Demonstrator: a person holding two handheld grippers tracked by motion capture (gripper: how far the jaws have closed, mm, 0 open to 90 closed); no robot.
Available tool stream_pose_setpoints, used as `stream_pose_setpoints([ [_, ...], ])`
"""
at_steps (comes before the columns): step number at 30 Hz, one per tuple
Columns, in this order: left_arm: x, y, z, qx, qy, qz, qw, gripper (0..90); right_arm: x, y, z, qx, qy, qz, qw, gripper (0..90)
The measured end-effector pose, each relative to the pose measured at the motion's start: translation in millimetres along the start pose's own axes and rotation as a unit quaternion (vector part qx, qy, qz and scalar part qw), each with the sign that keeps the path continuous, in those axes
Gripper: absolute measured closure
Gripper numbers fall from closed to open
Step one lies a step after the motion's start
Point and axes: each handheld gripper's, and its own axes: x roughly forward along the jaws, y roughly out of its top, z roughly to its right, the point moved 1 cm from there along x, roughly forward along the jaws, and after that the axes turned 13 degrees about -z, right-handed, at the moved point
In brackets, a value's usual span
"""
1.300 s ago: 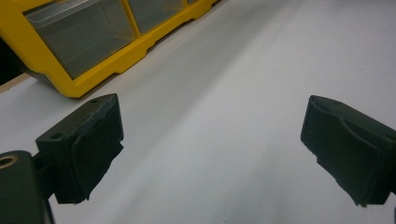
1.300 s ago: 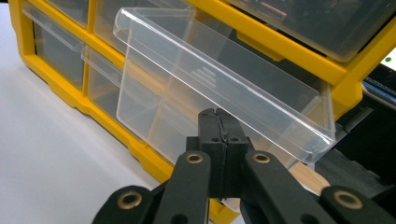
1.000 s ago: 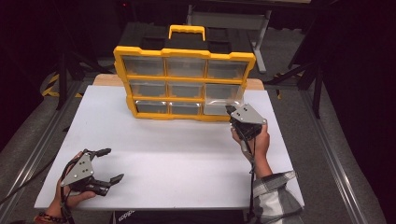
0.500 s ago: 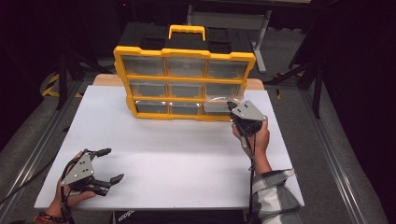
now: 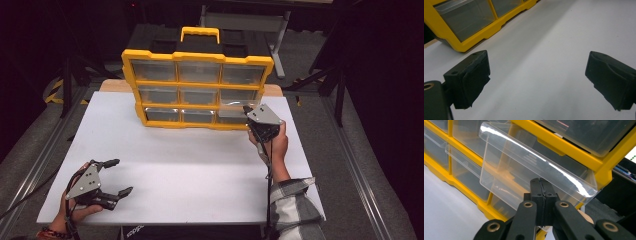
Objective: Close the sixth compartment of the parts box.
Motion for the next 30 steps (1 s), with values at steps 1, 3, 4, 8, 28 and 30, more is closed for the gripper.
stream_pose_setpoints([
  [1,0.1,-0.1,0.0,0.0,0.0,-0.001,1.0,6.8,0.1,1.0,0.6,-0.002,-0.001,-0.001,1.0,90.0],
  [3,0.2,-0.1,0.1,0.0,0.0,-0.001,1.0,6.8,0.2,2.3,1.5,-0.004,-0.002,-0.002,1.0,90.0],
  [4,0.3,0.0,0.1,0.0,-0.001,-0.001,1.0,6.8,0.8,3.4,2.1,-0.003,0.0,-0.004,1.0,90.0],
  [8,0.2,-0.1,0.1,0.001,-0.001,-0.001,1.0,6.8,4.3,5.5,4.3,-0.007,-0.002,-0.01,0.9999,90.0],
  [28,-0.1,-0.2,-0.3,0.0,-0.001,-0.002,1.0,7.2,18.1,11.6,13.8,-0.003,-0.008,-0.026,0.9996,90.0],
  [30,-0.2,-0.3,-0.4,-0.001,-0.002,0.0,1.0,7.2,18.5,11.9,14.2,-0.002,-0.006,-0.026,0.9996,90.0],
])
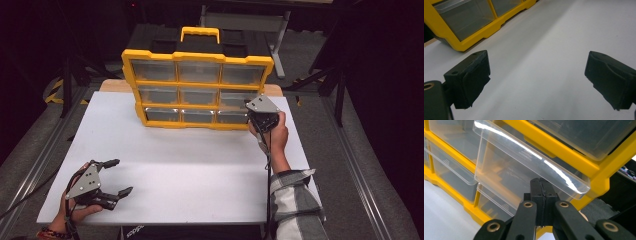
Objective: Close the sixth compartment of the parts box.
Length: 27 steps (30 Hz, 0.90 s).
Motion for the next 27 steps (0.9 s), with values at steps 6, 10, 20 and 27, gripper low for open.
stream_pose_setpoints([
  [6,0.0,0.0,-0.3,0.0,0.0,-0.001,1.0,7.2,4.2,3.0,1.4,0.003,-0.002,-0.005,1.0,90.0],
  [10,0.0,-0.1,-0.7,-0.001,0.001,-0.001,1.0,7.2,6.3,5.4,0.5,-0.001,-0.002,-0.006,1.0,90.0],
  [20,0.2,0.3,0.0,0.0,0.002,-0.003,1.0,7.3,11.4,10.1,-1.0,-0.008,-0.011,-0.012,0.9998,90.0],
  [27,0.3,0.1,-0.2,-0.001,0.002,-0.002,1.0,7.3,16.3,11.6,-1.0,-0.003,-0.011,-0.014,0.9998,90.0],
])
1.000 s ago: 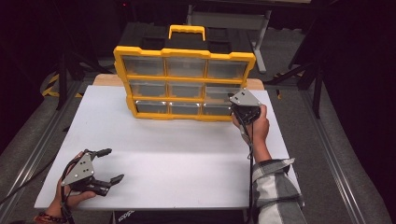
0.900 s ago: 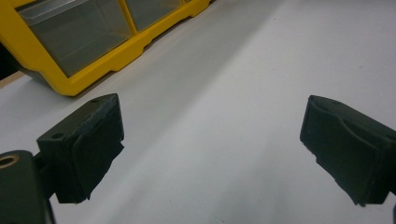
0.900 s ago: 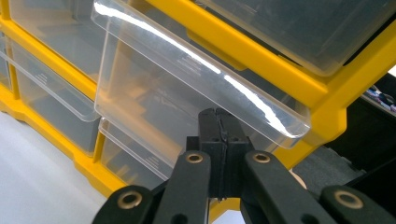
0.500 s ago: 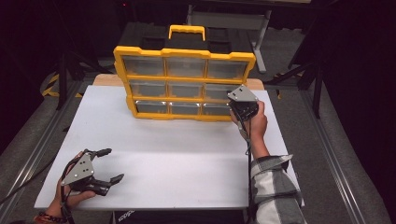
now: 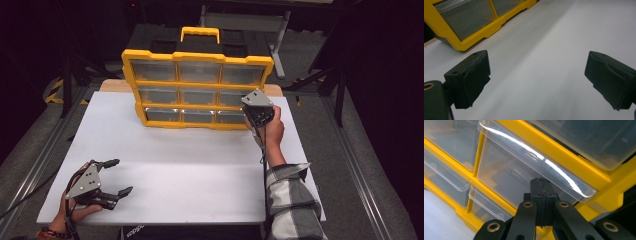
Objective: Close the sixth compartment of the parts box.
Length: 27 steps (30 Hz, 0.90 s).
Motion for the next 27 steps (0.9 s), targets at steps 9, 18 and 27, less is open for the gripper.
stream_pose_setpoints([
  [9,0.7,0.1,0.5,0.0,-0.002,-0.001,1.0,7.4,1.0,0.9,-0.3,0.0,-0.002,-0.001,1.0,90.0],
  [18,0.6,0.1,0.5,0.001,-0.002,-0.002,1.0,7.5,2.2,0.2,-0.6,0.002,-0.001,-0.001,1.0,90.0],
  [27,0.4,0.1,0.4,0.003,-0.001,-0.002,1.0,7.6,2.4,-0.4,-1.2,0.007,0.004,-0.002,1.0,90.0],
])
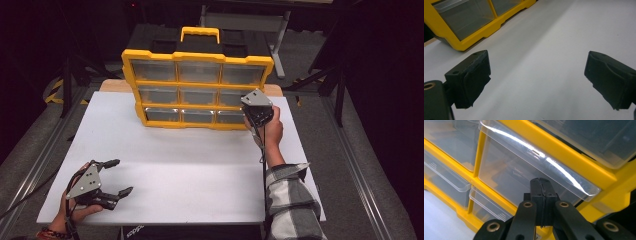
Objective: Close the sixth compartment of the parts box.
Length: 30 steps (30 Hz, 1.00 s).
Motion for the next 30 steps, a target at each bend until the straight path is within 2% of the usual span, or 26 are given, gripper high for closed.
stream_pose_setpoints([
  [7,-0.4,-0.1,0.0,-0.001,0.002,0.001,1.0,7.7,-3.3,-0.3,-2.1,-0.002,0.004,0.002,1.0,90.0],
  [30,-0.3,0.6,0.9,0.0,0.006,-0.001,1.0,7.8,-24.9,2.1,-3.7,0.0,0.014,0.037,0.9992,89.3],
])
